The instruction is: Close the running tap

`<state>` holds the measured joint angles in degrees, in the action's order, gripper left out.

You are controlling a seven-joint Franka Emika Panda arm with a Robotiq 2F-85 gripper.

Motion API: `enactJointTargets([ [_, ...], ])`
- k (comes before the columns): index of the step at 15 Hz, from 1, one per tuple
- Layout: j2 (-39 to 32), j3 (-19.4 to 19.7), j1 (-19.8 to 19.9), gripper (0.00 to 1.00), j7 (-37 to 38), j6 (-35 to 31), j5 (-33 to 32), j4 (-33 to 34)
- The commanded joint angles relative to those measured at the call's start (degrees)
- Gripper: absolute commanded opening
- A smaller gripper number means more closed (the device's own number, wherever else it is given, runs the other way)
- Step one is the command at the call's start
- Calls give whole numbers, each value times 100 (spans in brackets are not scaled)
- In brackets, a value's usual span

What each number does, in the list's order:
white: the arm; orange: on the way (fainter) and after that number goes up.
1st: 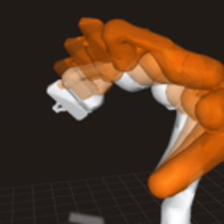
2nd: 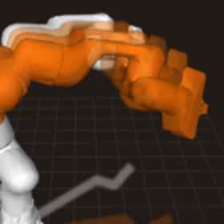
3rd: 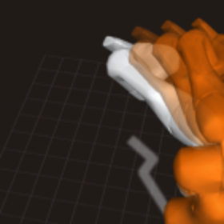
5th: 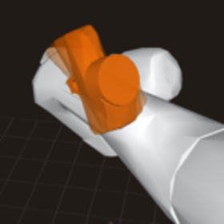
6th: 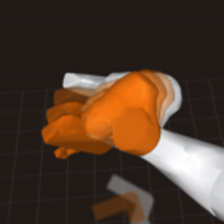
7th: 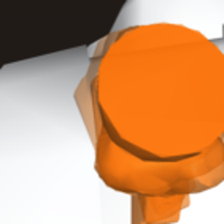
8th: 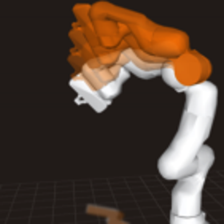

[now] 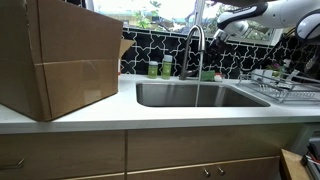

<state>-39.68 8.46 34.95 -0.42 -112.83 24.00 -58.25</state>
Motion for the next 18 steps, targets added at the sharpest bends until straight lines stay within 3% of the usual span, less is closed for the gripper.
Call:
enactJointTargets([
  [1,-328,-151,140,100,-399,211,105,423],
  [18,-373,-546,111,100,-1298,-58,227,446],
])
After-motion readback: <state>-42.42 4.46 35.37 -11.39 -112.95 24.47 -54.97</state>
